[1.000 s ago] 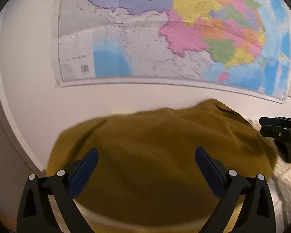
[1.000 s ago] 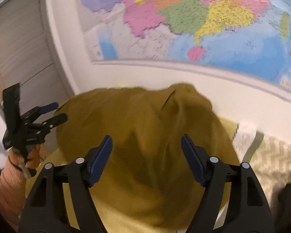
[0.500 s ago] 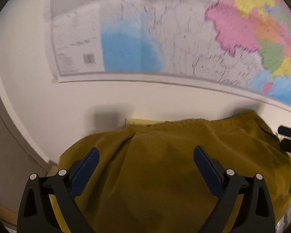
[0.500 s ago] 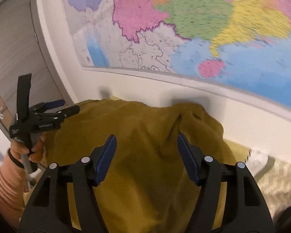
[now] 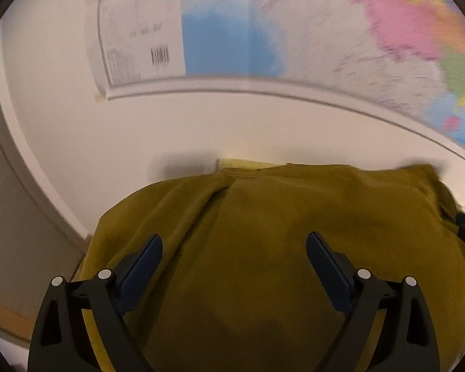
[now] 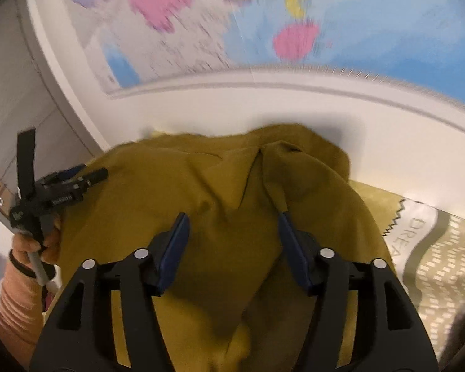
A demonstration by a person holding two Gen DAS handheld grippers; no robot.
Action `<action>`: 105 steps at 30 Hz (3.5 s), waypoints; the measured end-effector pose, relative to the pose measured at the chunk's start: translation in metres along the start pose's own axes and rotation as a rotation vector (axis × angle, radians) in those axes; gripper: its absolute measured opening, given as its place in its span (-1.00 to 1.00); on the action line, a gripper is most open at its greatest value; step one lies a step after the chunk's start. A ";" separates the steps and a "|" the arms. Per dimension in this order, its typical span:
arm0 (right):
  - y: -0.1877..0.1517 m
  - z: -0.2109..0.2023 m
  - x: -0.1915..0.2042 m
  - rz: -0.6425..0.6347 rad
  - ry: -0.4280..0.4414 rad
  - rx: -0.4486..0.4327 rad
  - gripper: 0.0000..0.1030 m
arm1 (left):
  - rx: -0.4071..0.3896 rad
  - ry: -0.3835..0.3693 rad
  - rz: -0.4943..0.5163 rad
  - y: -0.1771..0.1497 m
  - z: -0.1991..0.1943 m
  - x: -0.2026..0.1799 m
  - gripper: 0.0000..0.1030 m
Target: Fold large clothes
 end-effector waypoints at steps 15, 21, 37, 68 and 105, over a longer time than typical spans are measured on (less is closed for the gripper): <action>-0.089 -0.035 0.011 -0.160 -0.015 -0.047 0.22 | -0.112 -0.131 0.041 -0.073 -0.050 -0.045 0.80; -0.096 -0.054 0.017 -0.114 -0.014 -0.087 0.50 | -0.161 -0.064 0.007 -0.083 -0.080 -0.054 0.87; -0.161 -0.098 0.053 -0.174 -0.021 -0.130 0.89 | -0.119 -0.066 -0.129 -0.153 -0.125 -0.122 0.87; -0.210 -0.134 0.050 -0.122 -0.021 -0.143 0.89 | -0.133 0.007 -0.075 -0.189 -0.169 -0.169 0.87; -0.231 -0.152 0.055 -0.135 -0.026 -0.167 0.89 | -0.122 0.014 -0.073 -0.210 -0.177 -0.176 0.87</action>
Point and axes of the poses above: each gripper's, at about its wrist camera, not at the fingertips, and z roughly the way its jaws point, x to its left, y to its top, the point moved 5 cm from there along z, roughly the way its jaws point, and after that the axes turned 6 degrees about z, right-handed, at the moved point
